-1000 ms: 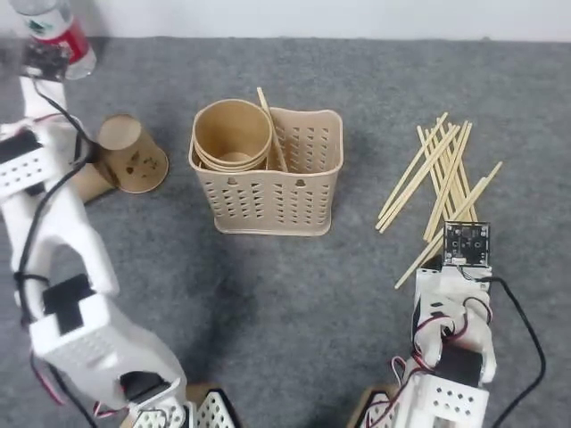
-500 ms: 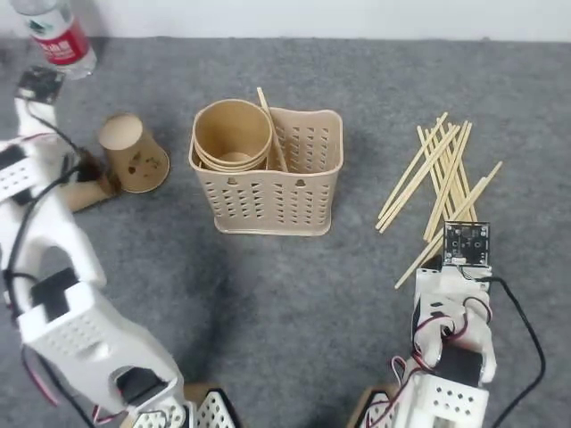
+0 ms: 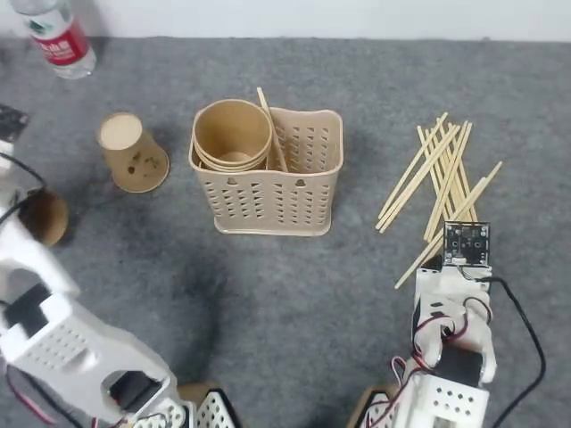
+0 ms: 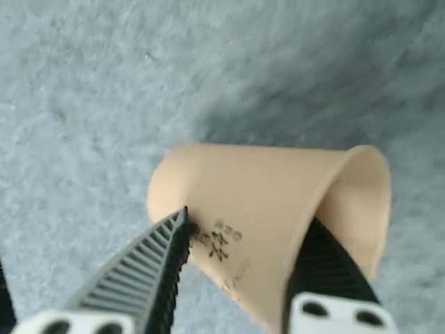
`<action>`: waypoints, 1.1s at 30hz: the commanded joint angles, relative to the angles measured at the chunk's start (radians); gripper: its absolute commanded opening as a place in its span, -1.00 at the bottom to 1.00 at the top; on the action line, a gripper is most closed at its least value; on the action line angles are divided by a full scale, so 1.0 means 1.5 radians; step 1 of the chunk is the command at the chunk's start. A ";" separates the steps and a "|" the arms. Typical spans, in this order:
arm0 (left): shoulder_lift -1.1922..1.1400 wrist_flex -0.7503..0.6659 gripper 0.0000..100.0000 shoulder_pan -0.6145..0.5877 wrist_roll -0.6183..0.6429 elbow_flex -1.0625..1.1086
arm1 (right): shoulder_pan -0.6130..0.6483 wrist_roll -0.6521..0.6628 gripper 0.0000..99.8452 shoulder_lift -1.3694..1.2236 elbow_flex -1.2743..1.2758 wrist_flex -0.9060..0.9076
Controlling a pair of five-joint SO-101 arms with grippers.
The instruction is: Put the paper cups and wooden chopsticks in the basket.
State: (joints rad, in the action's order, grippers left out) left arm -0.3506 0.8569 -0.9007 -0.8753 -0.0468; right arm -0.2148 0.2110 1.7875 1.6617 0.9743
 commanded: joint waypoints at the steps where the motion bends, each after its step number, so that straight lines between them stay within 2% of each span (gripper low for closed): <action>1: 0.009 -0.008 -0.74 -0.018 -0.046 -0.029 | -0.004 0.011 -0.62 0.009 0.009 -0.011; 5: 0.013 -0.008 -0.97 -0.020 -0.082 -0.031 | -0.004 0.011 -0.62 0.009 0.009 -0.011; 8: 0.046 0.004 -0.98 -0.025 -0.080 -0.035 | -0.004 0.011 -0.62 0.009 0.009 -0.010; 14: 0.168 0.127 -0.98 0.002 -0.070 -0.035 | -0.004 0.011 -0.62 0.009 0.009 -0.010; 19: 0.317 0.262 -0.98 0.055 -0.059 -0.054 | -0.004 0.011 -0.62 0.009 0.009 -0.010; 25: 0.458 0.361 -0.98 0.119 -0.056 -0.099 | -0.004 0.011 -0.62 0.009 0.011 -0.010; 29: 0.529 0.418 -0.98 0.167 0.006 -0.194 | -0.004 0.011 -0.62 0.009 0.013 -0.012; 33: 0.572 0.479 -0.98 0.258 0.086 -0.306 | -0.004 0.011 -0.62 0.009 0.013 -0.012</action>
State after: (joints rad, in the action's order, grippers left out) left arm 0.4212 1.4968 -0.6337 -0.8600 -0.3353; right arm -0.2148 0.2110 1.7875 1.6617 0.9743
